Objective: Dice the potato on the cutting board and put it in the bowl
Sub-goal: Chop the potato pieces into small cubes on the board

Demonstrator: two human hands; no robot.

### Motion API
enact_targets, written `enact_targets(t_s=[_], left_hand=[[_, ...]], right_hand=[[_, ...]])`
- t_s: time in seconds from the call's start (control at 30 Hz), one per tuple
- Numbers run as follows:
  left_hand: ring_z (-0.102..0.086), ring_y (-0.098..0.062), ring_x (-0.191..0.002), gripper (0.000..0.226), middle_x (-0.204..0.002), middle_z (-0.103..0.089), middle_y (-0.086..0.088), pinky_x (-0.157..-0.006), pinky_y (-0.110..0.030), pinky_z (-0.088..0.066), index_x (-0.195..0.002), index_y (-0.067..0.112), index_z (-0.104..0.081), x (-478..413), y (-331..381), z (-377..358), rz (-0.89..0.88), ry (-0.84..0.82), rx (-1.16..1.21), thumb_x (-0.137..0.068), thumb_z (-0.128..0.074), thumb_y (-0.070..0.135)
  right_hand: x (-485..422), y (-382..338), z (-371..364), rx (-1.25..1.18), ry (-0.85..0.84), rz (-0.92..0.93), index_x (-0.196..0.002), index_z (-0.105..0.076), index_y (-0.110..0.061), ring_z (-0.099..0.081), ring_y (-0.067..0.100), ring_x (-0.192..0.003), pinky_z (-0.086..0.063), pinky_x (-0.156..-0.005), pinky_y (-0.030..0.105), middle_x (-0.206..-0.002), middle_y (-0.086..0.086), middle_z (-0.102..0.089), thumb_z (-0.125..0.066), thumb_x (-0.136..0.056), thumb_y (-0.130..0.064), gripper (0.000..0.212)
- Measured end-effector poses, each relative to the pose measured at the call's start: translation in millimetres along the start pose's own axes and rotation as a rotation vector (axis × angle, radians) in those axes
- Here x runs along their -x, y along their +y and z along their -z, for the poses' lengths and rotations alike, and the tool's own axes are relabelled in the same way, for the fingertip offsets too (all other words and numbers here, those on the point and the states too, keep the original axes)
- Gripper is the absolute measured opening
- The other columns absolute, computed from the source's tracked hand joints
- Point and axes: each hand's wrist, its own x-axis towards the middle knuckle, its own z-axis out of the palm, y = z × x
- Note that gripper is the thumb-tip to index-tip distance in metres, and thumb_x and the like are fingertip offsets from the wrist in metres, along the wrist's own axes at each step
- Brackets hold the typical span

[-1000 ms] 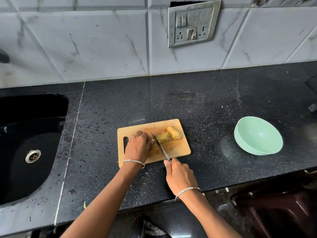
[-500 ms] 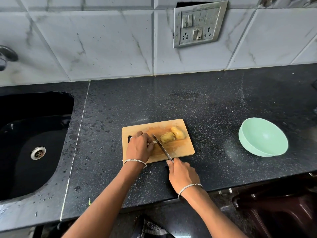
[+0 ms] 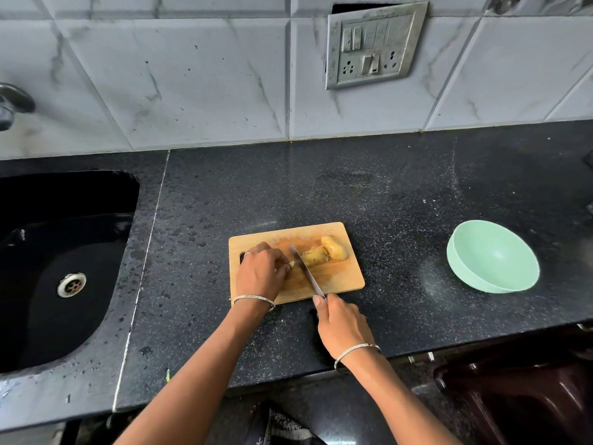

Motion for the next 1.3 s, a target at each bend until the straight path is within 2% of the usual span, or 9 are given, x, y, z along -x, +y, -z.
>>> enact_targets(t_s=[0.2, 0.4, 0.53, 0.67, 0.73, 0.83, 0.93, 1.07, 1.3], left_hand=[[-0.055, -0.019, -0.088, 0.009, -0.091, -0.06, 0.002, -0.072, -0.028, -0.041, -0.08, 0.022, -0.07, 1.7, 1.1, -1.1, 0.01, 0.004, -0.023, -0.078, -0.074, 0.03], [-0.054, -0.01, -0.077, 0.024, -0.091, -0.058, 0.006, -0.069, -0.02, -0.037, -0.097, 0.026, -0.073, -4.3, -0.9, 3.8, -0.001, -0.065, 0.047, -0.075, -0.078, 0.018], [-0.055, -0.014, -0.083, 0.021, -0.09, -0.06, 0.004, -0.07, -0.023, -0.035, -0.092, 0.03, -0.075, -5.2, -4.7, 3.8, -0.006, -0.074, 0.036, -0.075, -0.078, 0.019], [-0.056, -0.014, -0.082, 0.02, -0.09, -0.062, 0.002, -0.071, -0.024, -0.04, -0.092, 0.025, -0.076, -4.0, -3.6, 1.3, 0.016, -0.042, 0.065, -0.073, -0.08, 0.02], [-0.057, -0.016, -0.082, 0.017, -0.089, -0.063, 0.001, -0.073, -0.027, -0.044, -0.089, 0.023, -0.076, -3.6, -3.1, 0.3, 0.033, -0.031, 0.085, -0.072, -0.08, 0.02], [-0.055, -0.013, -0.078, 0.012, -0.081, -0.058, 0.007, -0.069, -0.023, -0.039, -0.076, 0.025, -0.073, -4.1, -3.7, 1.2, 0.061, -0.042, 0.109, -0.071, -0.082, 0.02], [-0.052, -0.011, -0.076, 0.021, -0.078, -0.055, 0.009, -0.067, -0.023, -0.037, -0.067, 0.03, -0.063, -5.4, -4.7, 2.2, 0.059, -0.072, 0.126, -0.071, -0.081, 0.02], [-0.052, -0.012, -0.078, 0.011, -0.084, -0.056, 0.006, -0.069, -0.024, -0.039, -0.075, 0.024, -0.068, -3.8, -4.8, 0.3, 0.051, -0.035, 0.113, -0.075, -0.078, 0.02], [-0.057, -0.018, -0.084, 0.003, -0.094, -0.061, 0.0, -0.075, -0.029, -0.046, -0.082, 0.018, -0.071, 0.6, -6.8, -5.1, 0.033, -0.014, 0.071, -0.081, -0.073, 0.02]], right_hand=[[-0.6, 4.2, -0.8, -0.032, 0.012, -0.016, -0.095, -0.051, -0.017, -0.06, 0.039, -0.097, -0.041, -0.073, 0.041, -0.103, 0.014, -0.064, -0.028, -0.102, -0.047, 0.038], [-1.2, 5.4, -1.9, -0.027, 0.011, -0.007, -0.096, -0.051, -0.017, -0.06, 0.04, -0.097, -0.039, -0.07, 0.04, -0.103, 0.014, -0.064, -0.029, -0.102, -0.046, 0.037], [0.5, 2.4, -2.2, -0.011, -0.003, -0.002, -0.094, -0.049, -0.018, -0.06, 0.039, -0.098, -0.04, -0.071, 0.04, -0.103, 0.014, -0.064, -0.028, -0.102, -0.047, 0.036], [4.3, -1.9, -0.6, -0.018, -0.017, 0.001, -0.09, -0.045, -0.02, -0.06, 0.039, -0.098, -0.036, -0.068, 0.038, -0.102, 0.013, -0.063, -0.028, -0.102, -0.047, 0.034], [5.7, -2.8, -0.9, -0.03, -0.02, 0.003, -0.089, -0.044, -0.02, -0.06, 0.039, -0.098, -0.038, -0.069, 0.039, -0.102, 0.014, -0.063, -0.028, -0.102, -0.047, 0.034], [6.3, -3.0, -2.2, -0.033, -0.024, -0.007, -0.088, -0.044, -0.02, -0.06, 0.039, -0.097, -0.038, -0.07, 0.039, -0.102, 0.014, -0.063, -0.029, -0.102, -0.048, 0.034], [5.7, -2.6, -1.6, -0.027, -0.015, -0.02, -0.088, -0.044, -0.021, -0.061, 0.039, -0.097, -0.038, -0.069, 0.039, -0.102, 0.014, -0.063, -0.029, -0.102, -0.047, 0.033], [6.3, -4.3, -0.1, -0.029, -0.026, -0.014, -0.092, -0.049, -0.018, -0.06, 0.04, -0.097, -0.037, -0.069, 0.038, -0.101, 0.013, -0.062, -0.029, -0.102, -0.047, 0.037], [6.0, -8.2, -2.9, -0.004, -0.042, -0.013, -0.089, -0.044, -0.02, -0.06, 0.039, -0.098, -0.04, -0.071, 0.04, -0.104, 0.014, -0.063, -0.028, -0.102, -0.048, 0.035]])
